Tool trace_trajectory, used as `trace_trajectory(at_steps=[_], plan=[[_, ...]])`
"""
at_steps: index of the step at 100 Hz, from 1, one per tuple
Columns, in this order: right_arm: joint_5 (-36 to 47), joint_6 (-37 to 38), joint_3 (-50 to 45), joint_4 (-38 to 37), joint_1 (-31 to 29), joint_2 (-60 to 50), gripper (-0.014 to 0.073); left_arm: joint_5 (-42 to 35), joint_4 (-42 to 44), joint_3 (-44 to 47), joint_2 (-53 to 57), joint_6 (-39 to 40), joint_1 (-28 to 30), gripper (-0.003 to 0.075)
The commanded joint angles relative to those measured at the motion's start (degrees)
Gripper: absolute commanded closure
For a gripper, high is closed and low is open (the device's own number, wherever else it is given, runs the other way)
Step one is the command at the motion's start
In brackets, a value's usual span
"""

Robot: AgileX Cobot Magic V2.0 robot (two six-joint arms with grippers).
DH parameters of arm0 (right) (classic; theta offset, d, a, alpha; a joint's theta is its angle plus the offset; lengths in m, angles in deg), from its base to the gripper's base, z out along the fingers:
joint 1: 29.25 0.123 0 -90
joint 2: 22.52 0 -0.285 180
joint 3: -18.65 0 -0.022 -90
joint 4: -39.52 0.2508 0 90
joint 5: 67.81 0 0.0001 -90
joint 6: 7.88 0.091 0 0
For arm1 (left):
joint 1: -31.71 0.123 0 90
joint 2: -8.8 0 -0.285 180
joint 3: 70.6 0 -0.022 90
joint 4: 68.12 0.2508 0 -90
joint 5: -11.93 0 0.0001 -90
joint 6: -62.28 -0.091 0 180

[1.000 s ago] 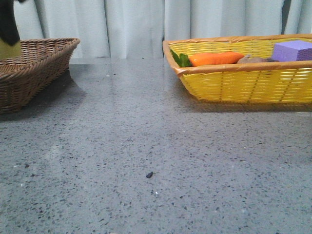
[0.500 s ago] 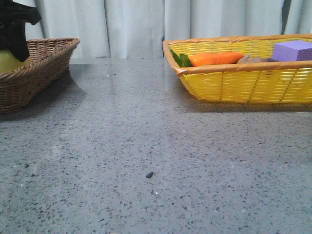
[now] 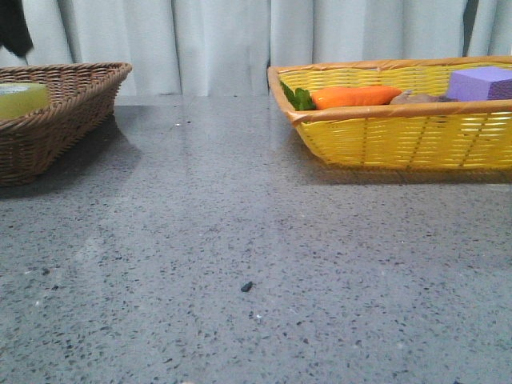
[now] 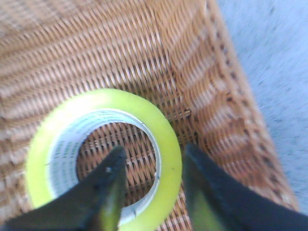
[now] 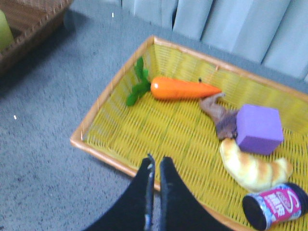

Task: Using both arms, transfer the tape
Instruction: 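Lower the tape roll into the brown basket and open the left gripper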

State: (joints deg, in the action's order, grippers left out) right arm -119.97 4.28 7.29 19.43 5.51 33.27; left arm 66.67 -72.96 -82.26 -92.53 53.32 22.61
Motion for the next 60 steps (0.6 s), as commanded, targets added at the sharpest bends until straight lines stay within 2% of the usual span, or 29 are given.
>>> trace_trajectory(at_steps=[1,18,41,60], plan=[[6.15,-0.03,-0.17,-2.54,-0.42,-3.54,0.0666,-2.26,-2.87,-1.96,6.56,-0.01,0.09,0.0587],[10.22,-0.03,-7.04,-2.64,-0.42,-12.12,0.0666,-1.56,-5.48,-1.96,14.09,-0.01,0.09,0.0743],[15.55,0.00,-19.16,-2.64,-0.42,-24.79,0.0666,-2.30,-6.74,0.73,23.53,-3.17,0.09,0.0741],[16.13,0.40,-26.09,-2.64,-0.42,-33.47,0.0666,-9.42,-9.58,10.55,33.30,-7.39,0.09,0.0741]])
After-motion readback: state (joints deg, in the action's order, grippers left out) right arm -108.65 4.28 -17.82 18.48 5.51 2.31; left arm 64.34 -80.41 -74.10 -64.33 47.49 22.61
